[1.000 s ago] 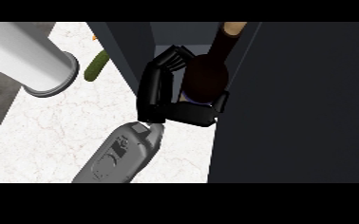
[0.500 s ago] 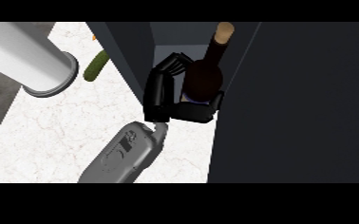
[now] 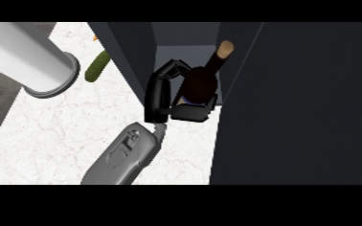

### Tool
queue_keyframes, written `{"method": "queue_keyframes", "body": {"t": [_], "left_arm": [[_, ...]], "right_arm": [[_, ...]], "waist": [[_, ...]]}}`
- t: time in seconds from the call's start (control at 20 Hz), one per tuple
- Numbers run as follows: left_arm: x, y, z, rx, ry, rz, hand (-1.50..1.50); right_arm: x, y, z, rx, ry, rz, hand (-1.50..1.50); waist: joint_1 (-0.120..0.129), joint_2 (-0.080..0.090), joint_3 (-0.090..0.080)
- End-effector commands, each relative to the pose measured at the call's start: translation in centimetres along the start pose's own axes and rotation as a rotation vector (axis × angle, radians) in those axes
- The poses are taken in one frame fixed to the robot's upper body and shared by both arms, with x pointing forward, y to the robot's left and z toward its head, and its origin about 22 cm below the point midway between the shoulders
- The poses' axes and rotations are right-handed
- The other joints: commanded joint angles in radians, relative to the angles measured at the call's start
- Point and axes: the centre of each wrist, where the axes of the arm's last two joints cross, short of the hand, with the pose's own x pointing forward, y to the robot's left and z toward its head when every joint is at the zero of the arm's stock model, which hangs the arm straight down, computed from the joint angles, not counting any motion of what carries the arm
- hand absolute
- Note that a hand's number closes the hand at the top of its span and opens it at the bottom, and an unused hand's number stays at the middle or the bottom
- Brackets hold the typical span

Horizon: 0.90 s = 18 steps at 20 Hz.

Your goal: Pick up the wine, place it into the cabinet and close the cabinet

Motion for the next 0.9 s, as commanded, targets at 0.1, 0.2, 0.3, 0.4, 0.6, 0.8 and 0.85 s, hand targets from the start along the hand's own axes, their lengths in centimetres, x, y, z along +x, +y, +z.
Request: {"method": "queue_keyframes", "body": {"t": [0.1,0.2,0.3,0.4,0.6,0.8,0.85], "left_arm": [[-0.9,1.1,-1.3,0.033,-0.010,-0.017,1.50],[-1.2,1.3,-1.0,0.058,-0.016,-0.005,1.50],[-1.0,1.3,-3.0,0.048,-0.020,0.000,1.50],[-2.4,3.7,-1.9,0.059,-0.006,0.024,1.50],[-1.8,2.4,-2.7,0.069,0.016,-0.007,1.50],[-2.2,2.8,-5.2,0.048,0.042,0.011,1.50],[-2.3,2.2,-5.2,0.050,0.057,0.014,1.50]], "right_arm": [[2.0,-0.3,1.5,0.020,-0.060,-0.026,-1.50],[2.4,1.2,2.9,0.008,-0.030,-0.040,-1.50],[1.2,0.2,1.1,0.009,-0.056,-0.017,-1.50],[2.2,0.3,2.1,0.012,-0.066,-0.027,-1.50],[1.8,0.3,2.4,0.016,-0.059,-0.029,-1.50],[1.8,-0.4,2.0,0.017,-0.047,-0.035,-1.50],[1.5,-1.0,0.6,0.013,-0.054,-0.053,-1.50]], "waist": [[0.003,0.000,0.000],[-0.001,-0.001,-0.001],[-0.002,0.001,0.000],[0.002,0.000,0.000],[-0.001,0.000,0.000],[-0.006,0.002,0.000],[-0.008,0.003,0.000]]}}
